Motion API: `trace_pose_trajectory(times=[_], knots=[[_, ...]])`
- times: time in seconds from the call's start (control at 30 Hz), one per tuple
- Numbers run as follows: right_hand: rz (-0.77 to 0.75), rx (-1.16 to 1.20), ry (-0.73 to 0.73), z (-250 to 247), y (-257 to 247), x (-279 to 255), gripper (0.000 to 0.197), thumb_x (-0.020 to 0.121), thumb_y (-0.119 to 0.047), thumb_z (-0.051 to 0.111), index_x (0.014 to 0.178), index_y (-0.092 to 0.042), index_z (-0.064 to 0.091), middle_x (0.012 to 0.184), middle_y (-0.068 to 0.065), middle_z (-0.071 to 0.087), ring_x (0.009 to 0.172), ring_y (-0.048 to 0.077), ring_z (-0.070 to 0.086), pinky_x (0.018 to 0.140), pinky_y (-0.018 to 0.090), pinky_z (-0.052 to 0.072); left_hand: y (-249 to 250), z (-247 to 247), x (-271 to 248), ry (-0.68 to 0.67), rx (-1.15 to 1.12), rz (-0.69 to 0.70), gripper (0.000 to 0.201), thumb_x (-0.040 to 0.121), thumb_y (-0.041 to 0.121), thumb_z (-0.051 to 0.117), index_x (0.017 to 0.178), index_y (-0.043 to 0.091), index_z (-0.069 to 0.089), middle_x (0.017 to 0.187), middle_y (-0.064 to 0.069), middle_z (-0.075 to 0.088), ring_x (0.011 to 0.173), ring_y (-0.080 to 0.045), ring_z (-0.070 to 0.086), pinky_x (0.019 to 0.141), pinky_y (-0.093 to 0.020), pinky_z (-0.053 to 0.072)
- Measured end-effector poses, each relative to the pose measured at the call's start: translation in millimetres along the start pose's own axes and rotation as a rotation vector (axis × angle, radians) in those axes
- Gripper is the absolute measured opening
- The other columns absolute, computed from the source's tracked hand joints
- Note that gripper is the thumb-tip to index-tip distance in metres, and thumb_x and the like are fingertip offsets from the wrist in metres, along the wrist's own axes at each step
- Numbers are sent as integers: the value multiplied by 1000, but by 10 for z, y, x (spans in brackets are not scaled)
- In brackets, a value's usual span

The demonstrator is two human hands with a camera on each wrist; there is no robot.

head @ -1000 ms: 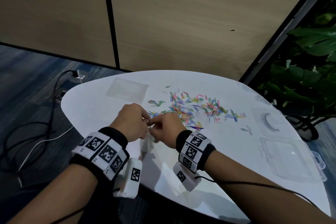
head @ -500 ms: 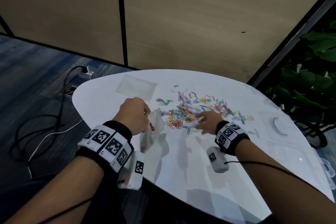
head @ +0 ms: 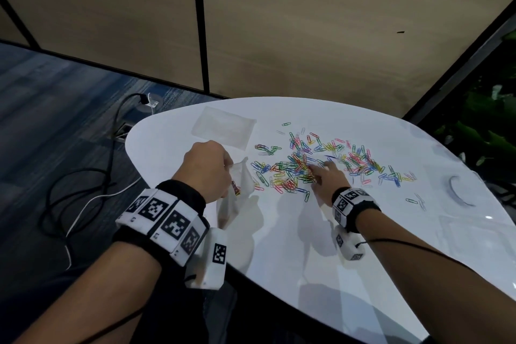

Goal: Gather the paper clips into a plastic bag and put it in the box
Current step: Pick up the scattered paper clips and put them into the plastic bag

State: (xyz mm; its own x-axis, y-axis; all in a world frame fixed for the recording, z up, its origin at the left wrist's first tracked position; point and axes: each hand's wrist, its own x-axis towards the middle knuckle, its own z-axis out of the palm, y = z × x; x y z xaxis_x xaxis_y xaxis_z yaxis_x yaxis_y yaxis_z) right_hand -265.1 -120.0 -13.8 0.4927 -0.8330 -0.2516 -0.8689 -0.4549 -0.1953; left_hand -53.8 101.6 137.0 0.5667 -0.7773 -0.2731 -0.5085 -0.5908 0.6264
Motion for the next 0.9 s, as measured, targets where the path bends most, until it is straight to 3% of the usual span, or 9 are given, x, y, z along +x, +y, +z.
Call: trace_pose_trajectory(times=[0.13, 0.23, 0.33, 0.47, 0.57, 0.67, 0.77, 0.9], knots=[[-77, -82, 70, -63, -65, 15, 30, 91, -10, 53, 117, -15, 68, 106, 12, 65, 96, 27, 62, 82, 30, 51, 0, 9, 7, -2, -1, 9, 26, 94, 0, 54, 101, 6, 78, 87, -16, 78, 81, -32, 77, 83, -41, 64], [-11, -41, 85, -131, -67, 6, 22, 91, -9, 56, 98, -11, 76, 96, 9, 73, 86, 23, 68, 79, 28, 56, 5, 14, 3, -9, 6, 21, 26, 93, 0, 55, 101, 7, 79, 90, -16, 77, 85, -34, 77, 83, -41, 64], [87, 104, 109, -209, -3, -12, 15, 89, -12, 64, 93, -11, 78, 91, 4, 75, 85, 20, 69, 82, 27, 56, 5, 18, 0, -15, 13, 27, 27, 92, -1, 54, 101, 7, 79, 91, -17, 77, 86, -35, 76, 83, -42, 64], [339, 572, 72, -287, 202, -3, 9, 81, -13, 75, 90, -13, 78, 88, -1, 73, 82, 16, 69, 83, 24, 54, 13, 21, -5, -19, 22, 31, 28, 91, -1, 55, 101, 8, 80, 93, -16, 77, 88, -35, 76, 85, -41, 64], [471, 1264, -2, -399, 212, -57, 18, 80, 4, 72, 98, 1, 73, 94, 17, 74, 78, 22, 74, 76, 28, 61, 25, 24, -9, -17, 34, 30, 29, 90, -2, 55, 99, 9, 80, 93, -15, 77, 88, -34, 75, 84, -41, 64], [368, 1629, -129, -643, 15, -172, 30, 84, 6, 67, 114, 8, 62, 106, 21, 71, 95, 25, 72, 75, 25, 60, 44, 38, -14, -20, 50, 32, 30, 87, -5, 53, 91, 8, 80, 89, -16, 76, 86, -35, 75, 82, -41, 64], [206, 1771, -329, -877, -321, -330, 42, 87, 2, 64, 127, 9, 53, 115, 20, 68, 108, 24, 68, 80, 22, 57, 62, 47, -11, -20, 59, 32, 28, 88, -3, 55, 91, 8, 80, 90, -16, 77, 86, -35, 75, 83, -40, 64], [41, 1686, -508, -957, -878, -632, 22, 89, 6, 58, 111, 9, 60, 102, 20, 70, 96, 23, 71, 79, 21, 58, 68, 67, -11, -18, 48, 25, 28, 88, -3, 54, 90, 7, 80, 88, -17, 77, 85, -35, 75, 83, -40, 64]])
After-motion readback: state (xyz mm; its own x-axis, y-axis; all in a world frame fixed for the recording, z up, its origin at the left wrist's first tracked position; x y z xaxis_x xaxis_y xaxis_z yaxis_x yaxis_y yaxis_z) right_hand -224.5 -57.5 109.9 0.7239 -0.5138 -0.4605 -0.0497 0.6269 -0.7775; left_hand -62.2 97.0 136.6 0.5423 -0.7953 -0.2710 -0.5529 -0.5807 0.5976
